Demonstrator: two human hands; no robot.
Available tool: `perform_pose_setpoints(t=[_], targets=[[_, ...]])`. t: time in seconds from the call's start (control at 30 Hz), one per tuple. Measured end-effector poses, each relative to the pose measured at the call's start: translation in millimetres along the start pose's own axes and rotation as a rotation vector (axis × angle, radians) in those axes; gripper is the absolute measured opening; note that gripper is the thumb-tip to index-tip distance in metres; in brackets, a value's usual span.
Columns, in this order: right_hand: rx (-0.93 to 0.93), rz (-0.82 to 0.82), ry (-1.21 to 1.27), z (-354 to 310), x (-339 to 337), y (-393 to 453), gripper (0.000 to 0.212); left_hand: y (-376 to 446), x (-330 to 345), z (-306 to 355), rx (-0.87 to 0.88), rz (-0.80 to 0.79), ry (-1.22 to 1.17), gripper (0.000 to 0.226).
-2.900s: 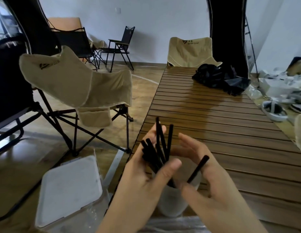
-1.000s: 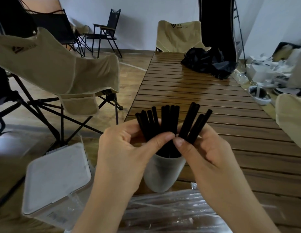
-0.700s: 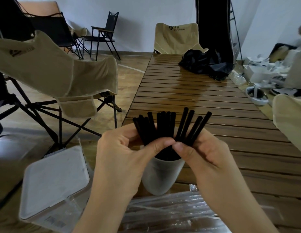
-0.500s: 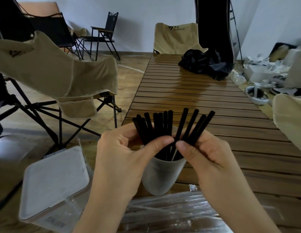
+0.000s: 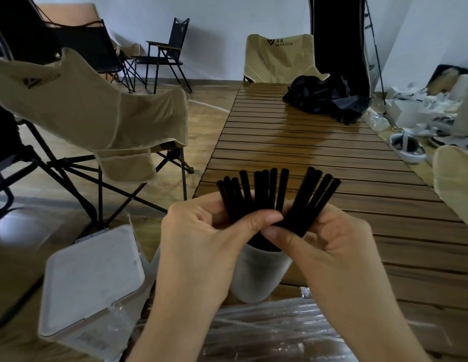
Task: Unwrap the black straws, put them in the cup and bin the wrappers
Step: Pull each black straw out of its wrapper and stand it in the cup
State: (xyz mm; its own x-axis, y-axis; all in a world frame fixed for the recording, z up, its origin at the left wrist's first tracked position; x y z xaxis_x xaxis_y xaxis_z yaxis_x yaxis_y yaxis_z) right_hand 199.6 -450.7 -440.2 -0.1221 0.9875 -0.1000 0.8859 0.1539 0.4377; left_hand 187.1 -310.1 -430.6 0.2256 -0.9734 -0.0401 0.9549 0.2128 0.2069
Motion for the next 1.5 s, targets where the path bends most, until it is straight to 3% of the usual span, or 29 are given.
perform_pose_setpoints(t=[0.23,0.73,0.9,1.5], targets=[[-0.021,0.107,0.019,-5.1,-0.1,0.3,0.022,0.4,1.4,-1.0,-0.01,-0.011,-0.009,0.019],[-0.03,0.13,0.014,-3.7,1.0,0.1,0.016,1.8,1.5,0.5,-0.014,-0.096,-0.058,0.025],[-0.05,0.131,-0.042,-2.4,-3.1,1.2,0.024,1.1,-2.9,3.5,-0.002,-0.167,-0.063,0.031],[-0.053,0.045,0.008,-3.6,0.2,3.0,0.02,1.5,-9.1,3.0,0.037,-0.031,0.078,0.016]])
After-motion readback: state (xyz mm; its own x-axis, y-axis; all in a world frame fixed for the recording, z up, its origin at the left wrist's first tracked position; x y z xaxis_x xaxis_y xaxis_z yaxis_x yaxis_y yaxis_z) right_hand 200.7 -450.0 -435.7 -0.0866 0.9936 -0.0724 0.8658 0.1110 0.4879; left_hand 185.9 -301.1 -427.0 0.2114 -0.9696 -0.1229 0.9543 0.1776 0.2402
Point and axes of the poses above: each hand's wrist, its own y-axis towards the middle knuckle, its own x-axis out of the palm, z = x × y, the point moved 6 cm from there along y, towards the middle knuckle, and after that the axes turned 11 degrees about -x, right-handed, at the moved point
